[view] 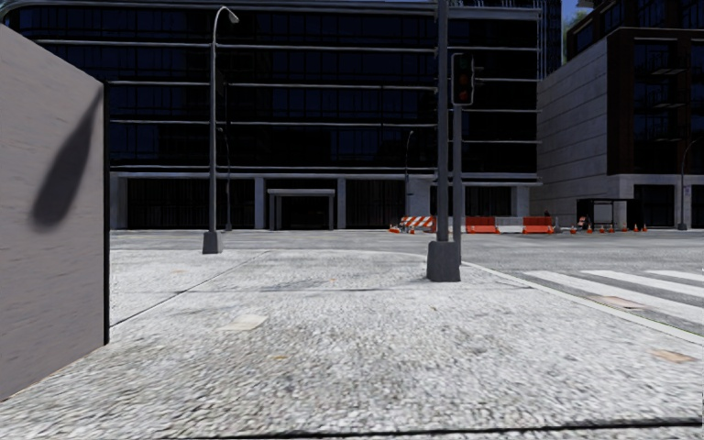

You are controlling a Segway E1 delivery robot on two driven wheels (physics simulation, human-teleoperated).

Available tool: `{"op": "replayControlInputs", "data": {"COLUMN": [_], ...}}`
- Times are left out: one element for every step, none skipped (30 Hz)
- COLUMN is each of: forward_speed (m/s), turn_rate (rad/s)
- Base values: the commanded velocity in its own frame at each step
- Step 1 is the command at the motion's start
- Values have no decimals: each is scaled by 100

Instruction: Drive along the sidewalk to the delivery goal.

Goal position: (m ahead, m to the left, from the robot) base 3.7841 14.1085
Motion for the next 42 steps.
{"op": "replayControlInputs", "data": {"forward_speed": [200,200,200,200,200,200,200,200,200,200,200,200,200,200,200,200,200,200,200,199,194,190,190,186,167,140,125,115,110,109,108,108,108,108,108,108,108,108,108,108,108,108], "turn_rate": [27,28,29,29,29,29,29,29,29,29,29,29,29,34,37,37,38,38,38,38,38,38,38,38,38,38,41,45,46,47,47,47,47,47,47,47,47,47,48,55,58,59]}}
